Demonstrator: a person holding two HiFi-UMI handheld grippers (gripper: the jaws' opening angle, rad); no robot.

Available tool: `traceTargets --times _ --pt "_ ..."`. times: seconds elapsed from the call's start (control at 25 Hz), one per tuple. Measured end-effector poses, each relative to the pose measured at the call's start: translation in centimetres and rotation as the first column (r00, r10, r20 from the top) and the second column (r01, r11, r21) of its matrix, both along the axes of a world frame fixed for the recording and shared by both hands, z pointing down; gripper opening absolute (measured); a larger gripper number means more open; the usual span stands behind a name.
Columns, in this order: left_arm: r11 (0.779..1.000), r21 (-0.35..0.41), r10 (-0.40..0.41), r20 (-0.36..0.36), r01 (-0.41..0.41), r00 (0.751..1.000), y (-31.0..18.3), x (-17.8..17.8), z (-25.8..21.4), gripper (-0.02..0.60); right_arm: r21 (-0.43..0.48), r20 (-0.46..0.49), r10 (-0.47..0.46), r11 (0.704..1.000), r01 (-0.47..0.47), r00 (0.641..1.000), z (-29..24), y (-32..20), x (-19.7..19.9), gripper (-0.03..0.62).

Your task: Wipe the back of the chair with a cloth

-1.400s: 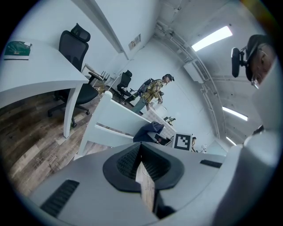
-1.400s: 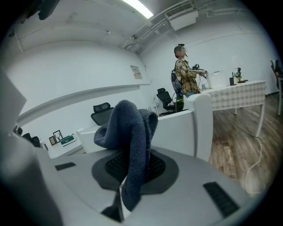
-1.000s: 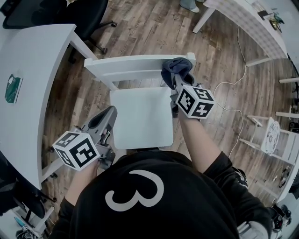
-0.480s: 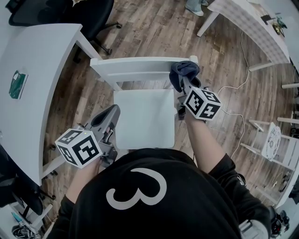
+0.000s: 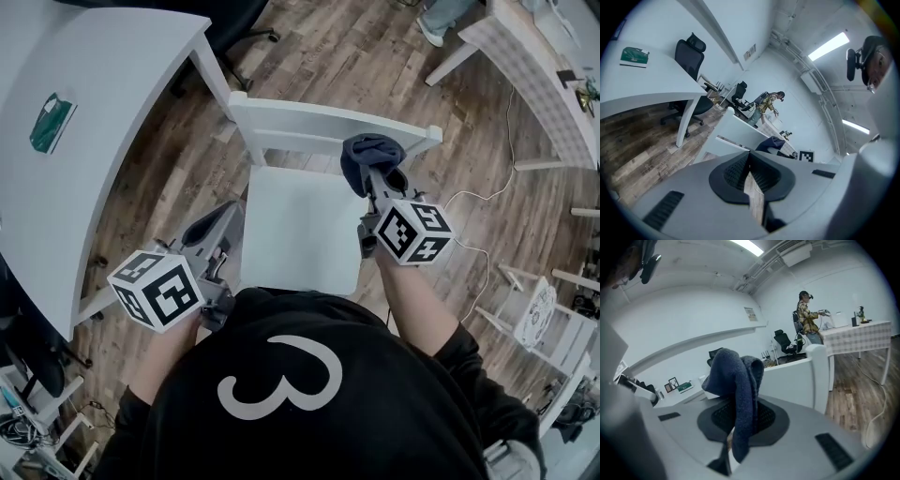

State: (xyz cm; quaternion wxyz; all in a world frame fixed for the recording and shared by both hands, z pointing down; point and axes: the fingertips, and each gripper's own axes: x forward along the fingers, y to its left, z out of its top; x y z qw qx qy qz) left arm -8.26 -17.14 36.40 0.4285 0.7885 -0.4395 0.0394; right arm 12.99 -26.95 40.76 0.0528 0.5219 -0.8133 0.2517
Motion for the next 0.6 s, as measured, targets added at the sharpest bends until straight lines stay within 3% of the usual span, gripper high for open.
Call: traceTargets --times 0.32,0.6 --pt "0.996 -0.057 -0.069 -0.02 0.068 0.997 1.9 -5.4 2.4 0.014 -0.03 -0.007 -0.166 0.986 0.166 0.986 1.5 -0.2 -11.0 0.051" --pt "0.993 -0.09 -0.077 -0.041 0.073 0.996 2.6 -9.2 3.9 0.014 -0.06 -0.039 -0.187 0.981 0.185 0.982 3.7 -1.3 -16.9 0.051"
